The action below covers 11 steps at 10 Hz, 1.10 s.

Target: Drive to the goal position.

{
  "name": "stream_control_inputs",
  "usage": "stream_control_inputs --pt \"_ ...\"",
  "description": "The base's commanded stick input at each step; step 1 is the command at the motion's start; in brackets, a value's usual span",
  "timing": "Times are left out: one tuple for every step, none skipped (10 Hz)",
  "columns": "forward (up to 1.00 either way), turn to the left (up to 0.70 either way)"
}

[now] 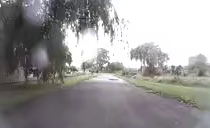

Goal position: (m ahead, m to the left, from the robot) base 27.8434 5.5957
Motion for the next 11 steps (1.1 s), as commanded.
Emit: stream_control_inputs --pt "0.85 0.0" --pt "0.85 0.0" --pt "0.85 0.0" --pt "0.85 0.0" --pt "0.85 0.0" --pt "0.85 0.0" --pt "0.85 0.16" --pt "0.85 0.34" --pt "0.85 0.32" --pt "0.85 0.15" --pt "0.85 0.0"
